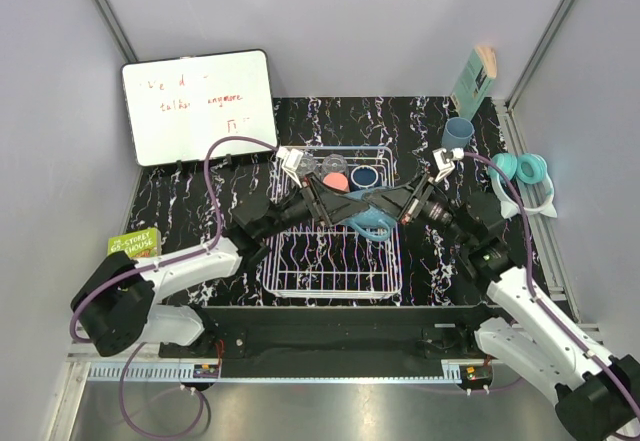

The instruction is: Unload the cups from the dish rack

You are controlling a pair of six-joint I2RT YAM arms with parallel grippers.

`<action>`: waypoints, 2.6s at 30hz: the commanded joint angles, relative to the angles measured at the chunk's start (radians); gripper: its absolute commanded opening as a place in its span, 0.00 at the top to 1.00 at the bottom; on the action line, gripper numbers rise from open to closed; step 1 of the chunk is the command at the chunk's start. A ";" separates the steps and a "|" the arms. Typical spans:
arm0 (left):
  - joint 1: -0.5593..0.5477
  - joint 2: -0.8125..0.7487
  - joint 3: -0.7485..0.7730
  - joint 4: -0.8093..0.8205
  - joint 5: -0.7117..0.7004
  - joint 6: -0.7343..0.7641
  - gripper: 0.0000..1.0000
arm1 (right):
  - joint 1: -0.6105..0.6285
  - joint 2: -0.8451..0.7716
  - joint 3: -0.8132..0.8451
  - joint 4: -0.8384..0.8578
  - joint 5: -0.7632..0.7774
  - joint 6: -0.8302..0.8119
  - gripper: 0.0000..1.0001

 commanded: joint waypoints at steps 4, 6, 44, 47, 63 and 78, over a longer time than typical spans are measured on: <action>-0.004 -0.081 0.104 -0.191 -0.020 0.109 0.83 | 0.006 -0.096 0.071 -0.176 0.105 -0.146 1.00; 0.010 -0.119 0.120 -0.256 -0.048 0.149 0.70 | 0.006 -0.140 0.100 -0.228 0.145 -0.189 1.00; 0.134 -0.376 0.265 -1.347 -0.706 0.207 0.03 | -0.332 0.978 1.334 -1.241 0.860 -0.602 1.00; 0.134 -0.396 0.234 -1.351 -0.707 0.212 0.04 | -0.335 0.973 1.233 -1.190 0.883 -0.604 1.00; 0.134 -0.362 0.171 -1.344 -0.644 0.165 0.08 | -0.399 1.114 1.079 -1.091 0.889 -0.558 1.00; 0.134 -0.368 0.162 -1.325 -0.690 0.188 0.11 | -0.441 1.284 1.201 -1.078 0.861 -0.568 1.00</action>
